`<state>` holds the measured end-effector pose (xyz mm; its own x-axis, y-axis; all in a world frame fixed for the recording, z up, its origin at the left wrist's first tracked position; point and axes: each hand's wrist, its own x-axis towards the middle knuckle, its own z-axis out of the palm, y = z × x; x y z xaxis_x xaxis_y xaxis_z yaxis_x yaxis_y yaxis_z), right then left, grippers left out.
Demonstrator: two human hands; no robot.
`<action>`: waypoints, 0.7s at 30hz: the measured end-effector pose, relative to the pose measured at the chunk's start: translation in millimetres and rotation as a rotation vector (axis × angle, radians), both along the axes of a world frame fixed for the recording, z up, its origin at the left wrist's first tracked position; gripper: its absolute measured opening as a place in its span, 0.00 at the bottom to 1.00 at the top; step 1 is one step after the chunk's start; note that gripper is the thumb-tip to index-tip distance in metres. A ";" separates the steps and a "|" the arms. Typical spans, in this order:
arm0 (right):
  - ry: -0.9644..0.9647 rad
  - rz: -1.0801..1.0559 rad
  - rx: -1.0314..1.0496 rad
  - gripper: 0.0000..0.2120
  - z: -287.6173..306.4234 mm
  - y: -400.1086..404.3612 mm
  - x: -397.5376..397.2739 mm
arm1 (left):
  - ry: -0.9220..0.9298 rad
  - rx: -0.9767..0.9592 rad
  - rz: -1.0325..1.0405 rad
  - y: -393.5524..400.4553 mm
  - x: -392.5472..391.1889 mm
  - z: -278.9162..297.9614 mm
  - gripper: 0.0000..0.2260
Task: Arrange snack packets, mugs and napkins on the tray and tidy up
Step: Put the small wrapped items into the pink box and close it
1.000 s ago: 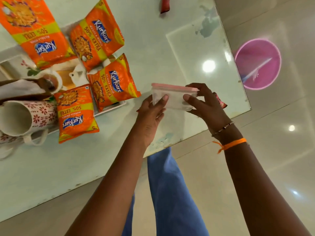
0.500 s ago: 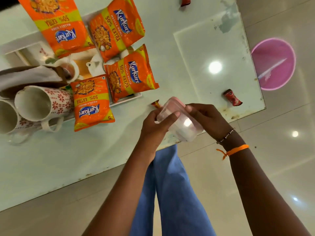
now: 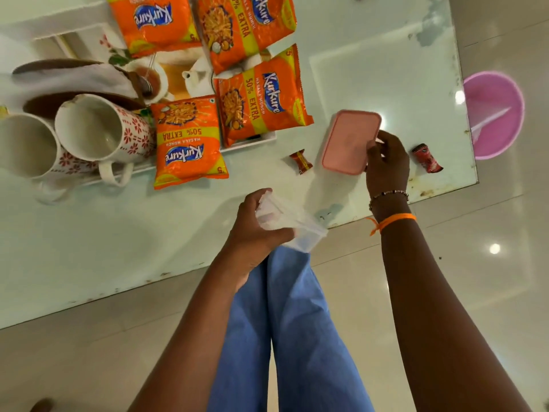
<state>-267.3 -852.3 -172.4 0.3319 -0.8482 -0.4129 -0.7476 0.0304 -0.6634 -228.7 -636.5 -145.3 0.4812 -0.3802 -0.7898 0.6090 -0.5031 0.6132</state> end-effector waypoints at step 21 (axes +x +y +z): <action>-0.099 0.364 -0.143 0.12 24.0 33.8 7.2 | -0.338 -0.017 -0.184 -19.9 2.2 5.8 0.37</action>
<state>-260.1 -818.6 -148.5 0.6533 -0.7148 -0.2496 -0.6246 -0.3225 -0.7112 -226.5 -656.3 -139.5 0.6359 -0.4965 -0.5908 0.2712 -0.5730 0.7734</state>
